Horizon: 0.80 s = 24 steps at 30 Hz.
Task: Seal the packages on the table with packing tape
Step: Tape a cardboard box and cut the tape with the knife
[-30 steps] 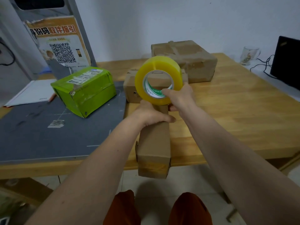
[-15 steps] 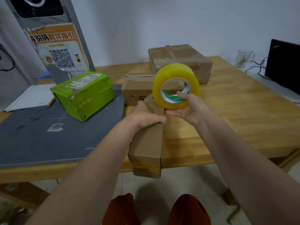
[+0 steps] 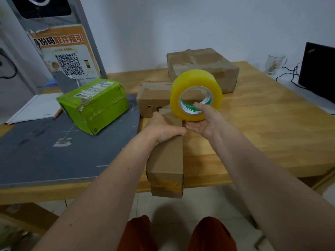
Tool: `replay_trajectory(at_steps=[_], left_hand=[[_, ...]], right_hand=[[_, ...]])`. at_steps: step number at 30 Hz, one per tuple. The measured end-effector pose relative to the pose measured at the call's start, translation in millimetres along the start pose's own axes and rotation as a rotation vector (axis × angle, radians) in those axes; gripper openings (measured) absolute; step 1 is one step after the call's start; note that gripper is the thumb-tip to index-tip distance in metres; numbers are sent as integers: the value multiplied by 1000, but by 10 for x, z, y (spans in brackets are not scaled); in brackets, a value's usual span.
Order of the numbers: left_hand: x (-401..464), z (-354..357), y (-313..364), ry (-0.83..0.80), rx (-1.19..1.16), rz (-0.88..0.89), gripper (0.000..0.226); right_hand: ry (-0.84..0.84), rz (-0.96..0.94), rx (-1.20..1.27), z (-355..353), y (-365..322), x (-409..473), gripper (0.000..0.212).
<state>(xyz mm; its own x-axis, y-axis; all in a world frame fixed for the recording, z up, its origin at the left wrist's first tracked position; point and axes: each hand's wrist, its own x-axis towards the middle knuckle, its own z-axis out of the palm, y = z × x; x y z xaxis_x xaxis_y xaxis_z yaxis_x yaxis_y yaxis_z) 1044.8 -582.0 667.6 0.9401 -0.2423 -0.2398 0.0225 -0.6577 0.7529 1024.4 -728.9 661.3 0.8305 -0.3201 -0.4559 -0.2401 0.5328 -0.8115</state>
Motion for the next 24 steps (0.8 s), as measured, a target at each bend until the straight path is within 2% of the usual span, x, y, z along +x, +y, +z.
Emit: replay_trajectory(at_steps=[6,11,16,19,22,24], left_hand=[[-1,-34,-6,-37,-72,27,90],[4,-50,-23,-70,-142,49,62],[7,-55,-8,-50,-226,85,39],[10,-59,-51,-85,-349,76,27],[19,-75,-91,-97,-384,86,23],[39,-95,-138,-96,-419,54,33]], right_hand=[[-34,53,205,-165,-8,50,44],[-67,63,300,-242,46,57,34],[-43,52,388,-268,143,102,41],[-26,52,392,-305,261,111,39],[-27,35,392,-300,298,106,36],[-20,-1,311,-244,243,106,36]])
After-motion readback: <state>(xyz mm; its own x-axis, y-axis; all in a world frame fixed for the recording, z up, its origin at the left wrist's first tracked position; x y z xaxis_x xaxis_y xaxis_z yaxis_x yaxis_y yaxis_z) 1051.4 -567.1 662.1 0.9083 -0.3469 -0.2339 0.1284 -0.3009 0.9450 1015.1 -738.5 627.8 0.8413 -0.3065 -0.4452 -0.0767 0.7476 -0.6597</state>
